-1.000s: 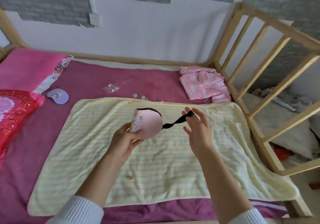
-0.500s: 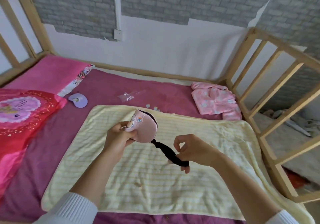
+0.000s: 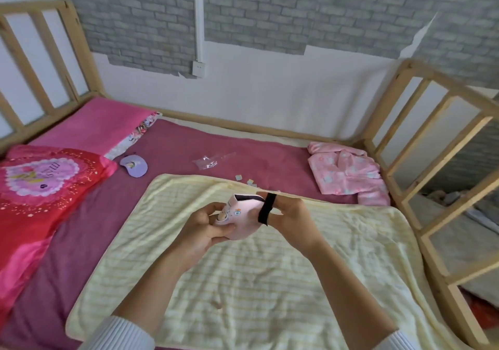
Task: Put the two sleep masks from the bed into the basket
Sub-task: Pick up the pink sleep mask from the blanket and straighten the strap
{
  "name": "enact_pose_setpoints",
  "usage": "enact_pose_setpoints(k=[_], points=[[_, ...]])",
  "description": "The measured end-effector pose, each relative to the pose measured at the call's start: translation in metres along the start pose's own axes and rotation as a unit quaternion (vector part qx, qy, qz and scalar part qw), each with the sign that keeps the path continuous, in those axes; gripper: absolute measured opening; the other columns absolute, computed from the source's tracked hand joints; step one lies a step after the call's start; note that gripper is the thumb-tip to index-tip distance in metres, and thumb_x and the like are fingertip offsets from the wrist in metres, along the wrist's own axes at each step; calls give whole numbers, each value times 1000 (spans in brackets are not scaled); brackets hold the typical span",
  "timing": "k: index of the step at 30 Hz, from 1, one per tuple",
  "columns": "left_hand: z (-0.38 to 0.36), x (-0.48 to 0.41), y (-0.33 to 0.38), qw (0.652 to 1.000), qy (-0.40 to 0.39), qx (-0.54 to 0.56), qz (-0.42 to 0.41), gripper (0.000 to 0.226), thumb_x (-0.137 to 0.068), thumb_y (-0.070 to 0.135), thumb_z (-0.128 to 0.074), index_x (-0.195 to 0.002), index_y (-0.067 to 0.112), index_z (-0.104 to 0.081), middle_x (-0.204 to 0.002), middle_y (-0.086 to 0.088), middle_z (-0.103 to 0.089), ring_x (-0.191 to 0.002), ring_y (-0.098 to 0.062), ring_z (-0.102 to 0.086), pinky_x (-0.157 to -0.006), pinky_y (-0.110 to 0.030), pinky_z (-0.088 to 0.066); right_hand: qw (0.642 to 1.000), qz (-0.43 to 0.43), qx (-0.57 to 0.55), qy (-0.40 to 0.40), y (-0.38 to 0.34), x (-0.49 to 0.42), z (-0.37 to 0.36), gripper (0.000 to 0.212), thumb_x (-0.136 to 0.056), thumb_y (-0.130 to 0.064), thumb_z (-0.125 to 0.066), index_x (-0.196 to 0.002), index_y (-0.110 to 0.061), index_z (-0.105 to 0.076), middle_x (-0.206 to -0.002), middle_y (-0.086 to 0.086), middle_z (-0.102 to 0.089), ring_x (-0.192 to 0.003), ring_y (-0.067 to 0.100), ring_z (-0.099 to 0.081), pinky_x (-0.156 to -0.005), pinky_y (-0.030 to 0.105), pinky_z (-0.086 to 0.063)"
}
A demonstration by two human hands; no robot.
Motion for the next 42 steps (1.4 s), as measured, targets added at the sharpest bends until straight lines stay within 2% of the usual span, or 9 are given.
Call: enact_pose_setpoints(k=[4, 6, 10, 18, 22, 29, 34, 37, 42], points=[[0, -2, 9, 996, 67, -50, -21, 33, -63, 10, -76, -90, 26, -68, -92, 2, -74, -89, -17, -67, -79, -29, -53, 997, 19, 74, 0, -9, -8, 3, 16, -72, -10, -73, -65, -22, -67, -56, -4, -56, -50, 5, -40, -55, 24, -35], [4, 2, 18, 975, 183, -109, -67, 32, -66, 15, -76, -94, 26, -65, -97, 10, -70, -92, -10, -64, -77, -25, -47, 985, 9, 169, 26, -9, -10, 4, 23, -70, -12, -68, -53, -23, -58, -41, -8, -42, -41, 11, -32, -64, 24, -33], [-13, 14, 33, 954, 185, -198, -131, 8, -71, 32, -69, -77, 28, -71, -77, 14, -71, -70, -4, -61, -59, -12, -46, 930, 43, 362, 47, -12, -11, -6, 27, -74, -22, -57, -55, -13, -40, -48, -5, -44, -50, 20, -40, -103, 41, -19], [-11, 33, 28, 923, 157, -344, -70, 24, -68, 48, -71, -73, 25, -76, -75, 7, -75, -73, -13, -65, -70, -31, -51, 872, 161, 455, -83, -13, -11, -60, 8, -81, -22, -57, -73, -19, -56, -68, -3, -66, -70, 20, -59, -109, 44, -6], [37, 61, 27, 900, 296, -312, -66, 16, -72, 29, -65, -61, 18, -66, -51, 6, -60, -48, -6, -48, -48, -20, -36, 891, 172, 400, -124, -11, -12, -95, 15, -84, -15, -53, -75, -25, -61, -57, -6, -59, -58, 15, -51, -107, 42, -16], [146, 145, 11, 841, 520, -151, 6, 24, -73, 22, -63, -68, -2, -65, -53, -3, -57, -53, -17, -53, -46, -26, -35, 950, 126, 175, -228, -33, -7, -186, 16, -82, -23, -65, -70, -13, -65, -64, 8, -66, -64, 23, -59, -78, 43, -45], [220, 207, 7, 854, 509, -102, 36, 22, -83, 21, -65, -63, 13, -64, -52, 4, -61, -49, -13, -55, -50, -22, -45, 940, 87, 85, -318, -72, 9, -285, 13, -77, -16, -75, -67, -10, -69, -66, 20, -65, -58, 26, -54, -57, 40, -45], [277, 256, 13, 849, 520, -91, 34, 23, -80, 20, -67, -66, 2, -68, -48, 2, -61, -41, -14, -49, -45, -23, -40, 928, 51, 7, -368, -97, 22, -356, 10, -76, -5, -76, -68, -9, -73, -55, -1, -64, -49, 6, -55, -50, 23, -44], [378, 365, 27, 816, 572, -70, 53, 18, -75, 21, -67, -62, 9, -65, -49, -2, -55, -43, -13, -43, -45, -22, -35, 912, 54, -24, -407, -146, 64, -495, 12, -84, -6, -69, -92, 2, -72, -81, 13, -67, -73, 15, -59, -71, 29, -47]])
Point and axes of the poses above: each hand's wrist, its own x-axis away from the middle knuckle, its own z-axis out of the back of the hand, y = z × x, the point moved 4 cm from there along -x, towards the middle knuckle
